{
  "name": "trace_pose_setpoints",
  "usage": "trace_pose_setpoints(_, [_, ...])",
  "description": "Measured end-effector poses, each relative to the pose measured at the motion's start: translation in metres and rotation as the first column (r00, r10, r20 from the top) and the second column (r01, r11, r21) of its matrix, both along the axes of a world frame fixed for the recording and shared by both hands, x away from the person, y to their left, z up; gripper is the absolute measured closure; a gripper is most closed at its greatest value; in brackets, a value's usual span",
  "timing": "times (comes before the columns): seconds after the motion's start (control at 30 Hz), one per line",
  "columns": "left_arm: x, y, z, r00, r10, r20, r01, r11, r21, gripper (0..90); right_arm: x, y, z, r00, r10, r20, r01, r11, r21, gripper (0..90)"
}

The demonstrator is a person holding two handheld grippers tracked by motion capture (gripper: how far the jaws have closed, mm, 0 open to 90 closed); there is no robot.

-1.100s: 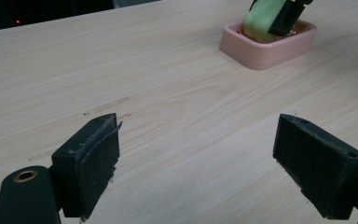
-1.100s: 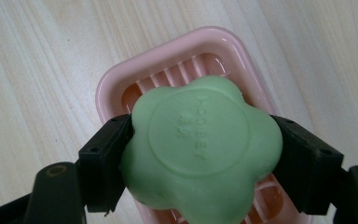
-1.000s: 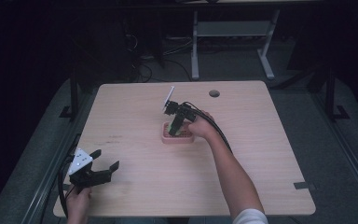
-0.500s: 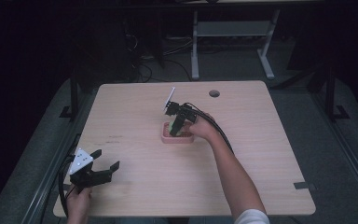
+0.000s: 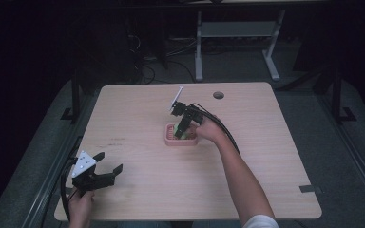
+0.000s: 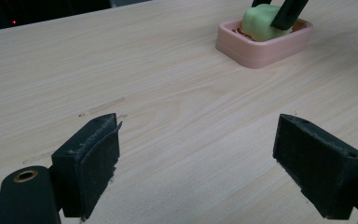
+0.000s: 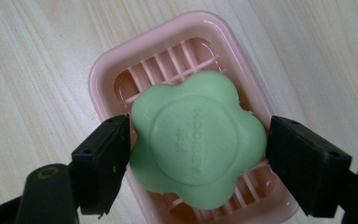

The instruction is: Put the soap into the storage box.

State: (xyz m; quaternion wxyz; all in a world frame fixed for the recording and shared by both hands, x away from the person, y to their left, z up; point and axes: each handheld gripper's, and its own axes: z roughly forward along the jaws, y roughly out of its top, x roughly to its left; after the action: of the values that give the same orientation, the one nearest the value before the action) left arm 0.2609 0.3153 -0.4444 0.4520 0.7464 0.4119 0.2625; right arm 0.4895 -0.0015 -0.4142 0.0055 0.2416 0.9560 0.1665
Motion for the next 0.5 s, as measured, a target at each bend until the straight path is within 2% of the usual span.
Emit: trace_pose_setpoints(0.5, [0.0,-0.0009,-0.0004,1.0,-0.001,-0.001,0.001,1.0,-0.003,14.2,-0.0015,-0.0074,0.0046,0.9996,-0.027,0.004,0.027,0.999,0.021,20.4])
